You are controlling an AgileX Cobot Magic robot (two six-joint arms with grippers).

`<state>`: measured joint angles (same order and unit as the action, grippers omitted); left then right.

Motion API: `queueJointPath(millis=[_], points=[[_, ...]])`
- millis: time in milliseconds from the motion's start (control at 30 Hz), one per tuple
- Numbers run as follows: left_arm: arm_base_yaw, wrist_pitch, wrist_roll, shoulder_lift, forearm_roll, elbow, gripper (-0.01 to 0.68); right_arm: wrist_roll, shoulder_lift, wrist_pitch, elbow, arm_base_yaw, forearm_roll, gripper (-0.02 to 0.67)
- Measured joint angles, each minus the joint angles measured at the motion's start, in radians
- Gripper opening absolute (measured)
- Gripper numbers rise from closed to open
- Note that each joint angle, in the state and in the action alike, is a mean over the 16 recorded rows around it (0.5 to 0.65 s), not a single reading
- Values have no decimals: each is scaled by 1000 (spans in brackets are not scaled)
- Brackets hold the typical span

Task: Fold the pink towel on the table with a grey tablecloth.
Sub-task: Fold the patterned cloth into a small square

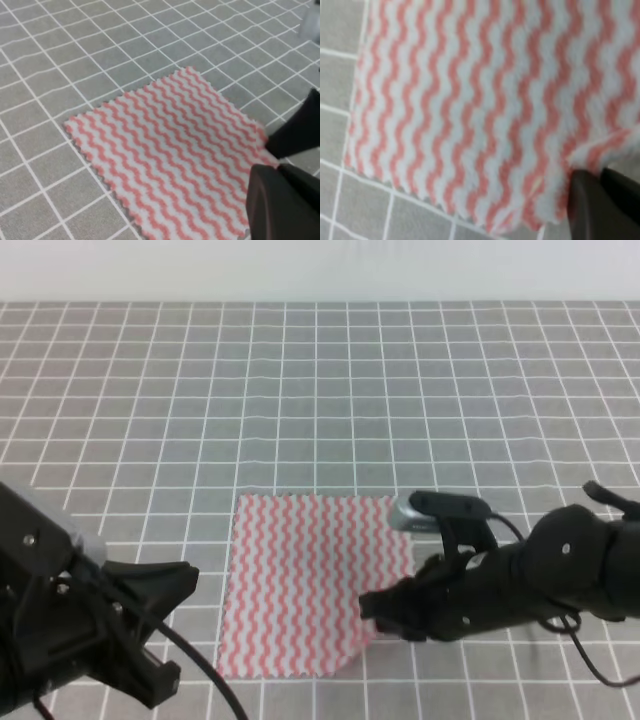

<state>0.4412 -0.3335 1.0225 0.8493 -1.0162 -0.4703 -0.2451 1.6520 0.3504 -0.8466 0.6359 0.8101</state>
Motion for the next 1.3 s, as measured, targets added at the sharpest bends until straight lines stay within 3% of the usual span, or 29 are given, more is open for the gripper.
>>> queueJointPath(millis=[467, 1000, 1300], points=[[0, -85, 208, 74, -17, -1, 10, -1, 8, -45, -100, 0, -72, -13], [0, -107, 400, 198, -105, -3, 287, 1, 26, -83, -120, 0, -75, -14], [0, -94, 603, 202, -140, -4, 297, 1, 33, -112, -121, 0, -70, -14]])
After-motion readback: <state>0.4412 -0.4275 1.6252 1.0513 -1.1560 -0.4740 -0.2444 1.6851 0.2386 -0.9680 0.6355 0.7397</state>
